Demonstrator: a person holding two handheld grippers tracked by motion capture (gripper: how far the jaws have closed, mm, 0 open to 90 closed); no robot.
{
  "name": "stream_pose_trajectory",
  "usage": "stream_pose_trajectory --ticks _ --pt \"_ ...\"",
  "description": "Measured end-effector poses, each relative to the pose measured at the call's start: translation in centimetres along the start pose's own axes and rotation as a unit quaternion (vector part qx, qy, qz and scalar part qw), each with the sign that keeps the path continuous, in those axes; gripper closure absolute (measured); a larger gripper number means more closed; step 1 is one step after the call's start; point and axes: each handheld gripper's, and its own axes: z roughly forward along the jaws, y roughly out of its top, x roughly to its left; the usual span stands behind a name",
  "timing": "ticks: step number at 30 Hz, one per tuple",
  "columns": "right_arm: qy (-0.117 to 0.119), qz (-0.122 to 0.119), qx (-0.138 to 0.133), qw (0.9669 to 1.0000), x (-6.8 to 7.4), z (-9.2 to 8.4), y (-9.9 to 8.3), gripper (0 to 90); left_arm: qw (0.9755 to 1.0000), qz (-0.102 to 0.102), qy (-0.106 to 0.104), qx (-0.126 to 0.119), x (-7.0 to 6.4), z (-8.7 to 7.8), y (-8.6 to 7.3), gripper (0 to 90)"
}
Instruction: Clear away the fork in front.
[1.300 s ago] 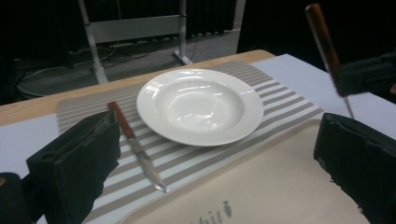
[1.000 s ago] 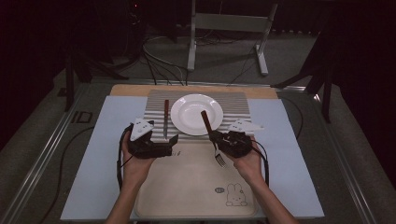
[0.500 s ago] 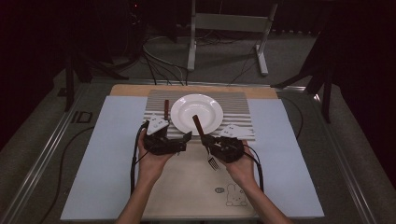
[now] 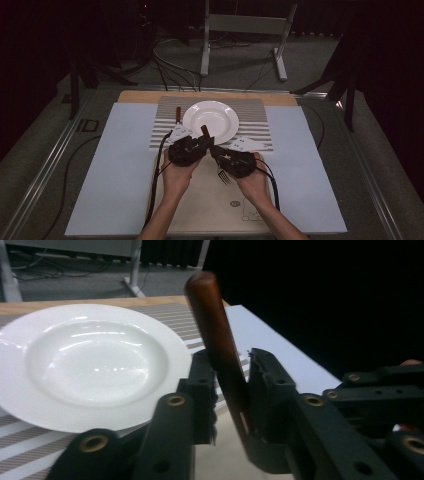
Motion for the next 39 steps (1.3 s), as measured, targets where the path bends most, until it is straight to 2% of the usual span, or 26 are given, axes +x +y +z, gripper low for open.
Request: stream_pose_trajectory --ticks 1,5,6,7,10,13,14,16,22,27,39 --pt "0.0 -0.001 0.0 1.0 0.0 0.0 0.0 77.8 1.0 -0.002 -0.008 0.0 0.0 0.0 0.0 78.9" --pt "0.007 -0.001 -0.001 1.0 -0.1 0.0 -0.1 76.8 0.9999 0.001 -0.007 0.007 0.1 -0.1 0.1 80.3" --pt "0.015 -0.001 0.006 0.9999 -0.3 0.1 0.0 72.1 1.0 0.002 -0.003 0.009 0.2 -0.1 0.1 80.3" --pt "0.023 0.001 0.005 0.9997 -0.4 0.1 0.0 62.6 0.9999 0.002 0.0 0.01 0.3 -0.2 0.1 80.4" --pt "0.026 0.014 0.0 0.9996 -0.8 0.0 0.0 39.5 1.0 -0.001 0.004 0.007 0.7 -0.6 0.3 80.4" --pt "0.028 0.025 0.01 0.9992 -1.2 0.0 0.0 28.6 0.9999 -0.003 0.009 0.005 1.1 -1.0 0.6 80.3" --pt "0.03 0.023 0.016 0.9992 -1.2 0.0 0.0 26.8 0.9999 -0.002 0.011 0.004 1.2 -1.2 0.6 80.3" --pt "0.017 0.015 0.024 0.9995 -1.2 -0.1 -0.2 21.6 0.9999 -0.001 0.014 0.004 1.4 -1.5 0.8 80.3" --pt "-0.002 0.009 0.021 0.9997 -1.7 -1.0 -0.6 17.6 0.9998 -0.002 0.019 -0.002 2.1 -2.5 1.2 80.3" --pt "-0.019 0.004 0.008 0.9998 -2.4 -2.1 -1.1 15.0 0.9997 -0.005 0.021 -0.005 2.7 -3.2 1.6 80.2" --pt "-0.055 0.016 -0.007 0.9983 -4.7 -4.5 -2.6 14.8 0.9997 -0.005 0.022 -0.007 3.7 -4.5 2.3 80.2"
